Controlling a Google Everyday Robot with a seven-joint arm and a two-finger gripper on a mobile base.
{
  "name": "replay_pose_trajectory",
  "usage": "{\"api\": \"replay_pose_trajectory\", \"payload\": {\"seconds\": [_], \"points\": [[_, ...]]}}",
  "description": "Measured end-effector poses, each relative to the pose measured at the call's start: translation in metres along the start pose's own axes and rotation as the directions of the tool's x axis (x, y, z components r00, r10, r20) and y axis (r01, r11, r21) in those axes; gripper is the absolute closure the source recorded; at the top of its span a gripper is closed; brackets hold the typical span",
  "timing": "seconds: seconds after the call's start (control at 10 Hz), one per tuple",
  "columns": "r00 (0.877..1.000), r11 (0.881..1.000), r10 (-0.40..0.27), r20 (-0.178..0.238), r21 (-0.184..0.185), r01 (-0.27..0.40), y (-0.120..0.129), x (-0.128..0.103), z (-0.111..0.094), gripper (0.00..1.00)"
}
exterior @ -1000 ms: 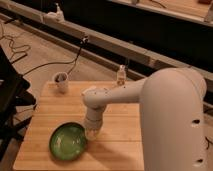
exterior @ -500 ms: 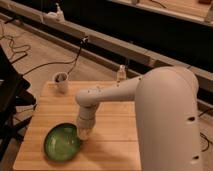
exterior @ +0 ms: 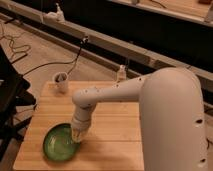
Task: Push the ceramic bowl across the table
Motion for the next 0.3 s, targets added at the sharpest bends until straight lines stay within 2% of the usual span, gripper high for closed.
{"api": "replay_pose_trajectory", "payload": {"seconds": [0.1,0.2,0.3], "points": [[1.000,1.000,0.015,0.009,-0.017,-0.015,-0.005,-0.004,-0.007,1.00],[0.997,0.997,0.066,0.045,-0.045,-0.064,-0.022,-0.015,-0.026,1.00],[0.993,0.994,0.101,0.064,-0.054,-0.098,-0.038,-0.020,-0.036,1.00]]}}
